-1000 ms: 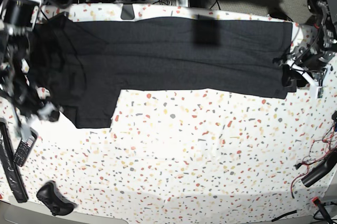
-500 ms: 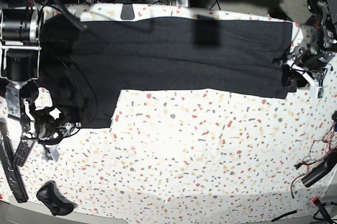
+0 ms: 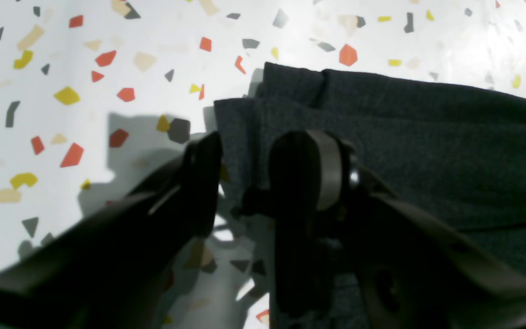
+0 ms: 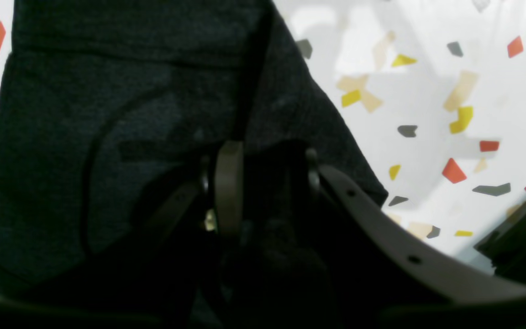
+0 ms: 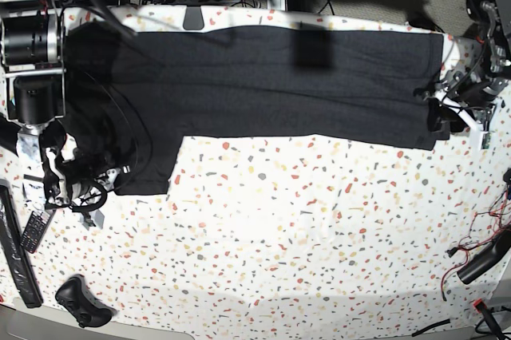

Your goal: Fold the T-shirt properly

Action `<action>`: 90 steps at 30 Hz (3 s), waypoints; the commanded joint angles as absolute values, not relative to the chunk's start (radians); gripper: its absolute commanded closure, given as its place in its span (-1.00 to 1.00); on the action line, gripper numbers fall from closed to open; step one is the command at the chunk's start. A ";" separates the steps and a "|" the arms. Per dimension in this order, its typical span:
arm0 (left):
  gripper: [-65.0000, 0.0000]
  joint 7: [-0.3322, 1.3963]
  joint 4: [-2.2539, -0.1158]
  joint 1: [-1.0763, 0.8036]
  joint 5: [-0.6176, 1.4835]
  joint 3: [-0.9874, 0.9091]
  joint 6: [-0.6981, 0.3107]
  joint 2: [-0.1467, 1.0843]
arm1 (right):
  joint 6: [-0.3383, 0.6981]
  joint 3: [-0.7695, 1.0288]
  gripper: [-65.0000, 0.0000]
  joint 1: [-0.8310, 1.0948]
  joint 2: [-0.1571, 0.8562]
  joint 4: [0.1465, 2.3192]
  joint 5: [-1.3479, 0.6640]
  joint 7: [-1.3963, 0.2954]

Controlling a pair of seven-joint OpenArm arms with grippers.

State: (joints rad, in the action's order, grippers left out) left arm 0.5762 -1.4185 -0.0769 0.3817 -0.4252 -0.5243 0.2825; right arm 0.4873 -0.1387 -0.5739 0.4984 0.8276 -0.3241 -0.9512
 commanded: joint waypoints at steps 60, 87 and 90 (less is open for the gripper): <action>0.15 0.554 -1.438 -0.067 0.394 -0.431 -0.525 0.299 | 0.544 -0.079 1.00 0.384 0.573 2.200 -0.484 -1.045; 0.15 0.786 -1.427 -0.073 0.585 -0.446 -0.525 0.343 | 0.547 -0.078 0.54 0.377 0.574 2.200 -0.505 -1.013; 0.15 0.800 -1.388 -0.084 0.667 -0.446 -0.525 0.384 | 0.547 -0.078 0.54 0.377 0.574 2.200 -0.505 -1.013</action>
State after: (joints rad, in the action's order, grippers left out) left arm 0.8116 -1.3769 -0.0891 0.6525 -0.4381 -0.5240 0.3672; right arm 0.5426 -0.0853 0.3824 0.5625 2.1807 -0.4973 -1.0328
